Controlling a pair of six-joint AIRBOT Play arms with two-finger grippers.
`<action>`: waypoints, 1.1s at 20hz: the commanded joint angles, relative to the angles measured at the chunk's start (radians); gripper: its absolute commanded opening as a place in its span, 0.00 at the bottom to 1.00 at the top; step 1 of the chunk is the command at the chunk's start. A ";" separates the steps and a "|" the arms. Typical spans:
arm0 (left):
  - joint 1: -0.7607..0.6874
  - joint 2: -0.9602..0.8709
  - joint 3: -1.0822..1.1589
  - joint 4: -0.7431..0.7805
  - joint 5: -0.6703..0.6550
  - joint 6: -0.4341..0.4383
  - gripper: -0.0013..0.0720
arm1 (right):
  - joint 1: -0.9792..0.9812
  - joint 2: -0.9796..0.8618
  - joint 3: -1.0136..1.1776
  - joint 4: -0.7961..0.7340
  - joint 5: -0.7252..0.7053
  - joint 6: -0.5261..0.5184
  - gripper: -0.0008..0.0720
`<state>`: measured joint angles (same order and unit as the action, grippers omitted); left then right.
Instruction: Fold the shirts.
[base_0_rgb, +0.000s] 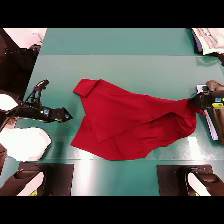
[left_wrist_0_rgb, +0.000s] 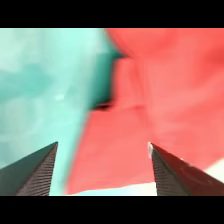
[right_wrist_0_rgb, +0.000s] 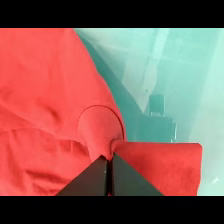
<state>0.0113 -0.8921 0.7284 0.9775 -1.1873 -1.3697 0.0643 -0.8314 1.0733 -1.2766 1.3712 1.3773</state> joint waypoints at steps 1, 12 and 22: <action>-0.066 0.000 -0.066 -0.216 0.028 0.068 0.92 | 0.000 0.001 0.000 0.001 -0.021 0.002 0.03; -0.068 -0.284 0.137 -0.192 0.430 0.117 0.92 | 0.000 0.001 0.000 0.002 -0.002 0.011 0.03; -0.068 -0.691 0.391 -0.147 0.344 0.055 0.92 | 0.000 0.001 0.000 0.001 -0.006 0.047 0.03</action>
<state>-0.0566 -1.5253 1.0904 0.7982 -0.8291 -1.3003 0.0643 -0.8314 1.0733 -1.2751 1.3712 1.4193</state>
